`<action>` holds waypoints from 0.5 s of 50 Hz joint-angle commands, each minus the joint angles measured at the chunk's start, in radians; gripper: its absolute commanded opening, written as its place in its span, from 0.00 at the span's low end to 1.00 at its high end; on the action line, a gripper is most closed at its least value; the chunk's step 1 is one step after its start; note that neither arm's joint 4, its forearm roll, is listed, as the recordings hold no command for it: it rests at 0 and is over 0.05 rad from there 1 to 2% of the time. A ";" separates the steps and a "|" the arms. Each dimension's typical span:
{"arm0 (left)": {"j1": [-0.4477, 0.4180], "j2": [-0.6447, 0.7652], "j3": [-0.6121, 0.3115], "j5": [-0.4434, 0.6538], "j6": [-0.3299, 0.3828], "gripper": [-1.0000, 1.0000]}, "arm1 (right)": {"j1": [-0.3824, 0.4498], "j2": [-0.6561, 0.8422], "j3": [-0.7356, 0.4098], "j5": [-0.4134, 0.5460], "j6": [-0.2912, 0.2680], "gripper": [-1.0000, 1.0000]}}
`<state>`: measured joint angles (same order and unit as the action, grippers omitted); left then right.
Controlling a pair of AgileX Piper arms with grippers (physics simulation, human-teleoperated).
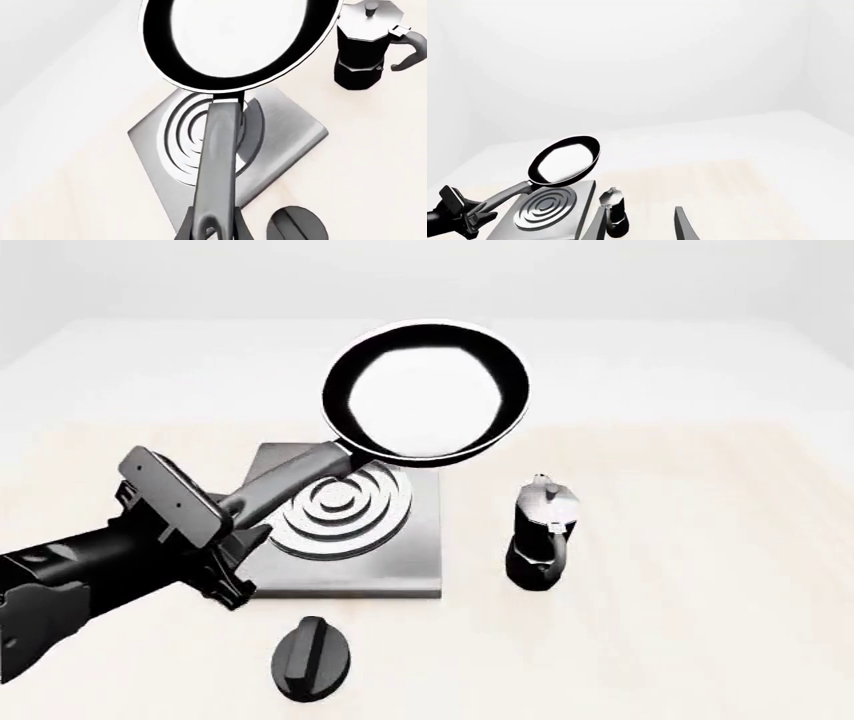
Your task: Put the frying pan on the stove.
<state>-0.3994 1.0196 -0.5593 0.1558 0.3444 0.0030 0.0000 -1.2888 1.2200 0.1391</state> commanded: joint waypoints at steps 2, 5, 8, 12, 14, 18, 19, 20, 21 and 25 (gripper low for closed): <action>0.034 -0.108 0.099 -0.028 -0.028 0.00 | 0.001 0.000 0.006 0.000 -0.005 1.00; 0.044 -0.117 0.109 -0.028 -0.031 0.00 | 0.001 0.000 0.006 0.000 -0.005 1.00; 0.057 -0.129 0.126 -0.030 -0.032 0.00 | 0.001 0.000 0.007 0.000 -0.006 1.00; 0.071 -0.144 0.139 -0.029 -0.036 0.00 | 0.001 0.000 0.007 0.000 -0.007 1.00; 0.077 -0.149 0.141 -0.029 -0.040 0.00 | 0.001 0.000 0.007 0.000 -0.006 1.00; 0.089 -0.147 0.153 -0.041 -0.043 0.00 | 0.001 0.000 0.007 0.000 -0.007 1.00; 0.090 -0.148 0.159 -0.044 -0.044 0.00 | 0.001 0.000 0.007 0.000 -0.007 1.00; 0.093 -0.150 0.163 -0.047 -0.048 0.00 | 0.001 0.000 0.007 0.000 -0.007 1.00; 0.096 -0.154 0.170 -0.048 -0.048 0.00 | 0.001 0.000 0.008 0.000 -0.007 1.00; 0.099 -0.164 0.187 -0.051 -0.053 0.00 | 0.001 0.000 0.008 0.000 -0.007 1.00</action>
<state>-0.3201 0.8980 -0.3899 0.1322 0.3262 0.0018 0.0000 -1.2879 1.2200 0.1378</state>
